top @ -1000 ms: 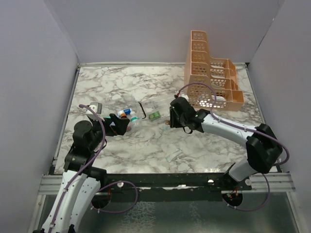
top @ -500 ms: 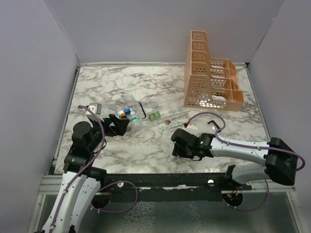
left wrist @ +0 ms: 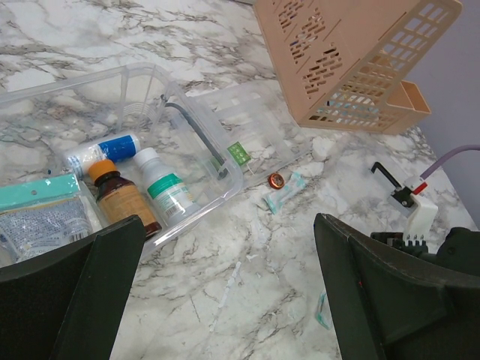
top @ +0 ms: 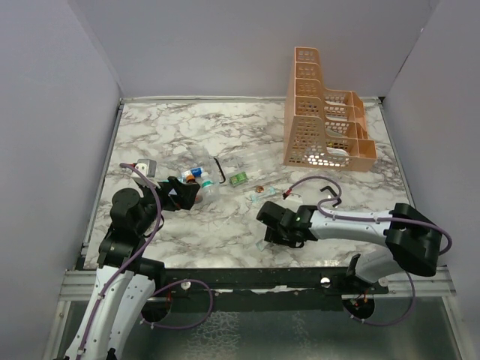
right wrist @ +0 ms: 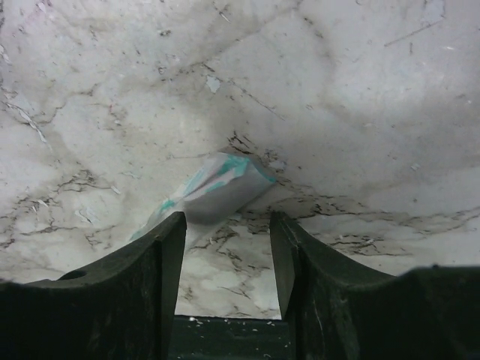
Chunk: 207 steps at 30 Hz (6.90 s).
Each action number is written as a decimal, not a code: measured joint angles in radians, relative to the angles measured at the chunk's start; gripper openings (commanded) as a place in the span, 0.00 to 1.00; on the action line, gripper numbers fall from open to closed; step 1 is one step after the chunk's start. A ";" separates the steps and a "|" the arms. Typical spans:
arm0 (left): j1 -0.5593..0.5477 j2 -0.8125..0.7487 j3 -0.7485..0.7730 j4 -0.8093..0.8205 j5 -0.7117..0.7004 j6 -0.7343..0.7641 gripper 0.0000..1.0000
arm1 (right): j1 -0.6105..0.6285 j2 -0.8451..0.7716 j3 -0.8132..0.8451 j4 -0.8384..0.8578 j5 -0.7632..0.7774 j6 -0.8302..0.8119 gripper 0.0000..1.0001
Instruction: Organize the medicine kit
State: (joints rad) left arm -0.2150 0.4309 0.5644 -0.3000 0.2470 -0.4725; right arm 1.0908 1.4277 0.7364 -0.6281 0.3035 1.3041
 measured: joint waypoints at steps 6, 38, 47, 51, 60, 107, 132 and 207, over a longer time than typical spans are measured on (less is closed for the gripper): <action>0.000 -0.001 0.000 0.000 0.000 0.000 0.99 | 0.001 0.070 0.049 0.049 0.025 -0.088 0.31; 0.000 -0.005 0.000 0.000 0.000 0.000 0.99 | 0.008 0.237 0.307 0.043 -0.010 -0.450 0.43; 0.000 -0.005 0.000 0.000 0.000 0.000 0.99 | 0.030 0.297 0.328 0.035 -0.009 -0.423 0.30; 0.000 -0.005 0.000 0.000 0.000 0.000 0.99 | 0.039 0.340 0.352 0.020 -0.004 -0.415 0.27; 0.000 -0.005 0.000 0.000 0.000 -0.001 0.99 | 0.050 0.347 0.359 0.004 0.039 -0.398 0.08; 0.000 0.007 0.000 0.000 0.000 -0.004 0.99 | -0.169 0.066 0.347 0.171 0.063 -0.717 0.45; 0.005 0.017 0.000 0.000 0.000 -0.004 0.99 | -0.036 0.303 0.288 0.111 -0.056 -0.488 0.03; 0.006 0.016 0.000 -0.001 -0.002 -0.006 0.99 | -0.425 0.483 0.544 0.466 0.076 -1.346 0.26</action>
State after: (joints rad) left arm -0.2085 0.4473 0.5644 -0.3008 0.2455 -0.4782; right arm 0.6655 1.9106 1.2800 -0.1623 0.3790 -0.0422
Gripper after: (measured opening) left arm 0.991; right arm 0.260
